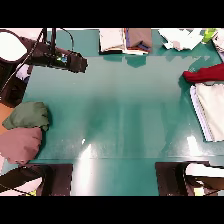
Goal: Fold the shirts.
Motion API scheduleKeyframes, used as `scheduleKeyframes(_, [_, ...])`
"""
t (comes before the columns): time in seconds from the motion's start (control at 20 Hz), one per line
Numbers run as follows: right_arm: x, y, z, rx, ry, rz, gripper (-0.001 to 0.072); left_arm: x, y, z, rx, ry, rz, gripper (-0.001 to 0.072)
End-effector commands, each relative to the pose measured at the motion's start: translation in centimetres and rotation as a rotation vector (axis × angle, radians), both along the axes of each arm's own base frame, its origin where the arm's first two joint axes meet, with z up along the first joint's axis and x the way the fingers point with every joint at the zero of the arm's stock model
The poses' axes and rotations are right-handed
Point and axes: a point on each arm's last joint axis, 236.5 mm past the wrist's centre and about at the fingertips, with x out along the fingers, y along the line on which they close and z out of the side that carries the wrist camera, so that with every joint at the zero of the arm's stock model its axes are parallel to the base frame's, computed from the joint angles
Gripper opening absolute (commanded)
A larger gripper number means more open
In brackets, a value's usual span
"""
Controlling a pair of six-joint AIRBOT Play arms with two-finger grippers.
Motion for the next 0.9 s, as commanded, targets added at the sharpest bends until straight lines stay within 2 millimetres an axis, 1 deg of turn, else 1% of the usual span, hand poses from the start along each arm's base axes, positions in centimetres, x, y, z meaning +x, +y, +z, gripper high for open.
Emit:
scheduleKeyframes(0.0, [-0.6, 0.4, 5.2, -0.049, -0.049, 0.030, 0.0018, -0.2, 0.0, -0.2, 0.000, 0.013, 0.001, 0.0026])
scheduleKeyframes(0.1, [-1.6, 0.3, 7.3, -0.064, -0.059, 0.023, 0.0018, -0.4, 0.0, -0.4, 0.008, 0.024, -0.004, 0.0026])
scheduleKeyframes(0.2, [-3.0, 0.1, 7.9, -0.060, -0.034, 0.014, 0.0018, -0.6, 0.1, -0.6, 0.015, 0.033, -0.009, 0.0026])
scheduleKeyframes(0.3, [-4.6, -0.1, 7.3, -0.041, 0.002, -0.004, 0.0018, -0.7, 0.1, -0.7, 0.018, 0.037, -0.011, 0.0026])
scheduleKeyframes(0.4, [-6.6, -0.1, 6.0, -0.029, 0.044, -0.012, 0.0018, -0.7, 0.1, -0.8, 0.020, 0.040, -0.012, 0.0026])
scheduleKeyframes(0.5, [-9.1, 0.0, 3.9, -0.005, 0.095, -0.031, 0.0019, -0.7, 0.1, -0.8, 0.020, 0.040, -0.012, 0.0026])
scheduleKeyframes(0.55, [-10.6, -0.2, 2.3, 0.003, 0.134, -0.041, 0.0018, -0.7, 0.1, -0.8, 0.020, 0.040, -0.012, 0.0026])
scheduleKeyframes(0.6, [-12.6, -0.7, 0.5, 0.006, 0.192, -0.077, 0.0018, -0.7, 0.1, -0.8, 0.020, 0.040, -0.012, 0.0026])
scheduleKeyframes(0.7, [-17.3, -1.8, -3.6, -0.005, 0.326, -0.158, 0.0018, -0.7, 0.1, -0.8, 0.020, 0.040, -0.012, 0.0026])
scheduleKeyframes(0.75, [-19.2, -2.1, -5.4, -0.011, 0.376, -0.187, 0.0018, -0.8, 0.1, -0.8, 0.020, 0.040, -0.012, 0.0026])
scheduleKeyframes(0.85, [-22.1, -2.1, -8.7, -0.009, 0.443, -0.226, 0.0019, -0.8, 0.1, -0.8, 0.022, 0.042, -0.013, 0.0026])
